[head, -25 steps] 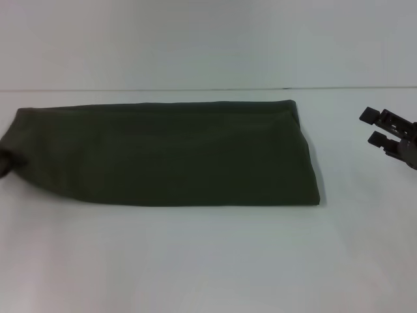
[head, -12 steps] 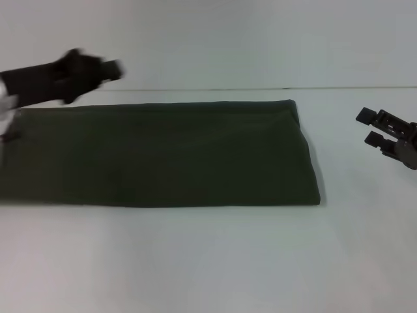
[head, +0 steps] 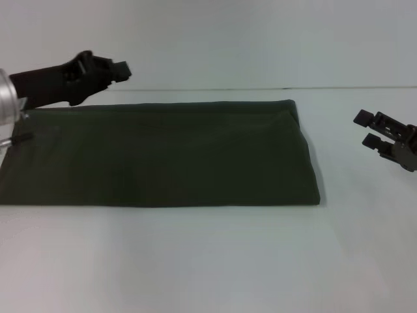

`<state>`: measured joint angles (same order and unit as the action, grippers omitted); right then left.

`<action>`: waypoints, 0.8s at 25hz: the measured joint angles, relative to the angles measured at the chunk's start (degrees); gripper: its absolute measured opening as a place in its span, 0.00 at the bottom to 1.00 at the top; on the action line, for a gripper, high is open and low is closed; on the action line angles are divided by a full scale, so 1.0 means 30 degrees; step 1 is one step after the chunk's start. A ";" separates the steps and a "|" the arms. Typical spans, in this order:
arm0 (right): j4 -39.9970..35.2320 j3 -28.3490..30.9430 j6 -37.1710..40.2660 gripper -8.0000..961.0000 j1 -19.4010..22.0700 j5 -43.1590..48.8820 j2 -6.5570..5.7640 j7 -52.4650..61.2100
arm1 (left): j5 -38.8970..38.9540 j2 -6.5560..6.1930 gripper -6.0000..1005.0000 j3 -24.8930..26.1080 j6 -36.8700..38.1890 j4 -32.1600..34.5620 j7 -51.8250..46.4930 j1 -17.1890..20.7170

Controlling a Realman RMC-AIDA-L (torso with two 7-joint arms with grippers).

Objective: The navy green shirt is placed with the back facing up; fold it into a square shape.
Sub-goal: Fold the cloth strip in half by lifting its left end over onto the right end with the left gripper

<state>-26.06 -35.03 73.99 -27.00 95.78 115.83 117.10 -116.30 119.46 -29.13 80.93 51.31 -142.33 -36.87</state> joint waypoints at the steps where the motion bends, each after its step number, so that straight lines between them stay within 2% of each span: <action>1: 0.0001 0.0003 0.0045 0.97 -0.0017 -0.0003 -0.0005 -0.0002 | 0.0057 -0.0173 0.10 0.0032 -0.0052 -0.0152 0.0034 0.0107; 5: 0.0030 -0.0069 0.0123 0.97 -0.0064 -0.0002 -0.0010 -0.0006 | 0.0295 -0.1018 0.11 0.0133 -0.0405 -0.1604 0.0444 0.0575; 7: 0.0043 -0.0034 0.0125 0.97 -0.0061 -0.0002 -0.0019 -0.0008 | 0.0747 -0.1250 0.12 0.0231 -0.0479 -0.2083 0.0594 0.0909; 9: 0.0045 0.0002 0.0126 0.97 -0.0049 -0.0011 -0.0032 -0.0010 | 0.1214 -0.1316 0.12 0.0458 -0.0411 -0.2253 0.0614 0.1240; 14: 0.0045 -0.0040 0.0152 0.97 -0.0063 -0.0024 -0.0085 0.0001 | 0.1337 -0.1479 0.33 0.1512 -0.0100 -0.2304 -0.0301 0.2067; 20: 0.0046 -0.0033 0.0163 0.97 -0.0055 0.0003 -0.0082 -0.0004 | -0.0291 -0.1499 0.49 0.4601 -0.0183 -0.2328 -0.1916 0.3702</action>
<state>-25.92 -35.13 74.48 -27.16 95.79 115.58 117.09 -117.17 114.97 -15.33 80.39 44.32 -148.08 -25.77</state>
